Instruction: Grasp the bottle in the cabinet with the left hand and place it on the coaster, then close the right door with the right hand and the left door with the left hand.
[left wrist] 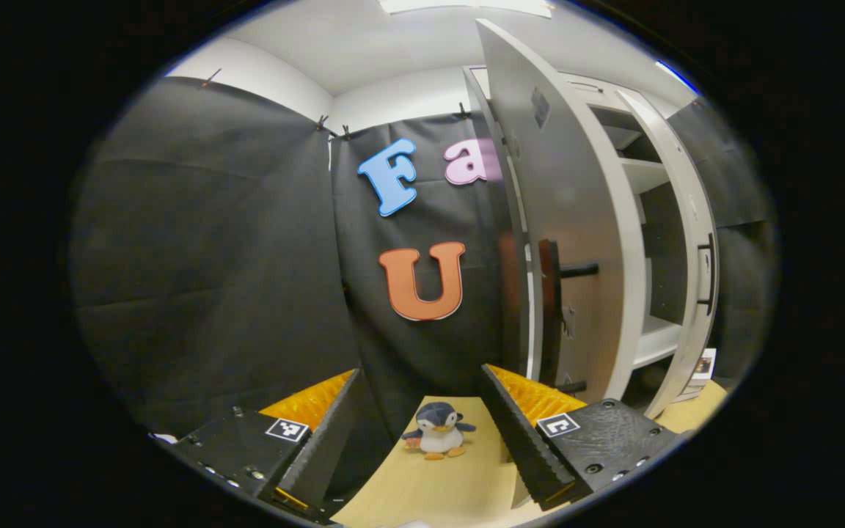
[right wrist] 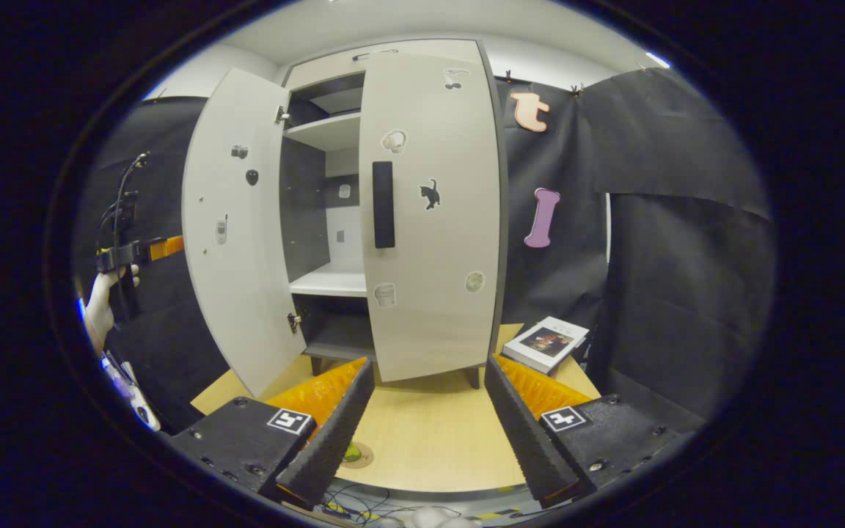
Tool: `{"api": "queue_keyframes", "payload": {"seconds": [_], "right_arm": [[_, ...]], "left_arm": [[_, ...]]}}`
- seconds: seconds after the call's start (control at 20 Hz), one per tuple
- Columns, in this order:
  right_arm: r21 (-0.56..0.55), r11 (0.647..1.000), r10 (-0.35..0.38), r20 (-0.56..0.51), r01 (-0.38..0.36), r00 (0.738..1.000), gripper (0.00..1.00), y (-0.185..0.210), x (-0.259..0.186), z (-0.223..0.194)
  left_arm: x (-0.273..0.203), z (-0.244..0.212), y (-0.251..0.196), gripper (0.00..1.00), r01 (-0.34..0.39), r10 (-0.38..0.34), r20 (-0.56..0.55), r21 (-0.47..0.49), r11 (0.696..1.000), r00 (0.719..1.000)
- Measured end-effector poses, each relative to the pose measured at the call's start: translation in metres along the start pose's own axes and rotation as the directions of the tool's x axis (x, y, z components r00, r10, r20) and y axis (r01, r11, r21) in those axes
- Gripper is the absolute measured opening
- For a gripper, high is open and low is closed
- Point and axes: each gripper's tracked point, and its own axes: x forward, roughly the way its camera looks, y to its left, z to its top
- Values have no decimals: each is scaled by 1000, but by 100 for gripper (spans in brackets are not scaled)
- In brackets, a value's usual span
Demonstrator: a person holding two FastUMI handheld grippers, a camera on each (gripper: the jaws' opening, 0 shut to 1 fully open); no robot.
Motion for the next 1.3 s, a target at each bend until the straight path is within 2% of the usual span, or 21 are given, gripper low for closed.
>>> {"api": "queue_keyframes", "payload": {"seconds": [0.15,0.2,0.4,0.45,0.5,0.55,0.6,0.7,0.9,0.95,1.05,1.1,1.15,1.3], "right_arm": [[12,1000,-20,5,20,1000,96,-3,-4,3],[12,1000,-24,8,24,1000,99,-3,-4,4],[13,999,-30,5,30,1000,99,-4,-4,5],[13,999,-29,4,29,1000,96,-4,-4,4],[13,1000,-29,1,29,1000,99,-4,-3,4],[15,1000,-27,-2,27,1000,96,-5,-2,4],[18,1000,-25,0,25,1000,96,-6,-2,4],[22,1000,-17,2,17,1000,96,-8,-1,5],[21,1000,5,3,-5,1000,96,-19,1,8],[22,1000,9,0,-9,1000,96,-23,0,9],[23,1000,15,5,-15,1000,99,-34,-1,12],[23,1000,13,4,-13,1000,99,-42,0,13],[26,1000,13,3,-13,1000,99,-49,1,15],[36,999,14,4,-14,1000,96,-68,5,18]], "left_arm": [[12,8,-8,97,21,-21,16,-4,1000,1000],[15,7,-10,97,29,-29,13,-3,1000,999],[17,10,-11,91,18,-19,21,31,999,1000],[17,10,-13,94,19,-20,23,37,999,1000],[16,9,-13,91,16,-17,21,42,999,1000],[17,9,-14,91,14,-15,21,48,999,1000],[16,10,-15,94,16,-17,23,53,998,1000],[16,10,-17,94,18,-19,24,54,998,1000],[11,10,-24,85,-1,0,14,49,999,1000],[10,9,-31,85,5,-5,6,44,999,1000],[6,9,-46,92,20,-20,4,38,999,1000],[4,12,-54,92,27,-27,5,43,999,1000],[2,13,-63,85,31,-31,5,49,998,999],[-1,16,-90,88,47,-48,19,49,998,999]]}}
